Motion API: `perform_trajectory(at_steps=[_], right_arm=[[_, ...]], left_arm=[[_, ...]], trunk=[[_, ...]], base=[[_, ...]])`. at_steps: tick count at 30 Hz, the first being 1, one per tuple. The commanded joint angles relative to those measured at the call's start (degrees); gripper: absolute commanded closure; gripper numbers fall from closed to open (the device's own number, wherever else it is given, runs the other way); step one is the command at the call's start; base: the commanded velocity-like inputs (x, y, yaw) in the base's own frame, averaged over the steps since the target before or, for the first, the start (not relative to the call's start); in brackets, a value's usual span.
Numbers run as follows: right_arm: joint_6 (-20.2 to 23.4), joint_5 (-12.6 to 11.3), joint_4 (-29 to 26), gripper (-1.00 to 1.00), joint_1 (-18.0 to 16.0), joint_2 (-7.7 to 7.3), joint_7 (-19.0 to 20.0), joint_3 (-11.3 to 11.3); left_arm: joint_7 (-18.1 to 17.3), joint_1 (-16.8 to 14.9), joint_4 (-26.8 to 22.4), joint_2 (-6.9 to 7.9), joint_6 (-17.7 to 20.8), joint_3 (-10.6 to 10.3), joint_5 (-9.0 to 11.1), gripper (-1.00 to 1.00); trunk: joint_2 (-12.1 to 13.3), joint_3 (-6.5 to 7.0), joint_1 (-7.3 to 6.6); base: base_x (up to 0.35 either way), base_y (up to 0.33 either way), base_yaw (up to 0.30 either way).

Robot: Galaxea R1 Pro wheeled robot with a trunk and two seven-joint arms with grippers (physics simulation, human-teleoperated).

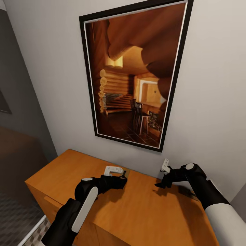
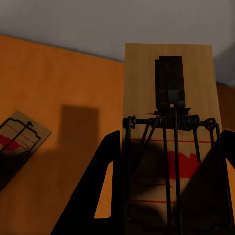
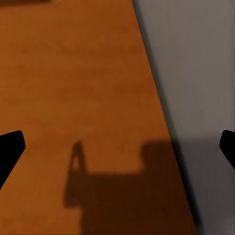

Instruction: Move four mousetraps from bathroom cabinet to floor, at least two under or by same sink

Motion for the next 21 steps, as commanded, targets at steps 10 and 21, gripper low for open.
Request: perform_trajectory(at_steps=[10,21], right_arm=[[0.6,0.1,-0.1,-1.00,0.0,-0.10,0.2,0.1],[0.6,0.1,-0.1,-1.00,0.0,-0.12,0.2,0.0]], left_arm=[[0.4,-0.1,-0.1,0.09,0.2,0.0,0.4,1.00],[0.5,-0.1,-0.1,0.23,0.2,0.0,0.4,1.00]], trunk=[[-0.1,-0.14,0.04],[-0.1,-0.14,0.04]], base=[[0.000,0.000,0.000],[0.000,0.000,0.000]])
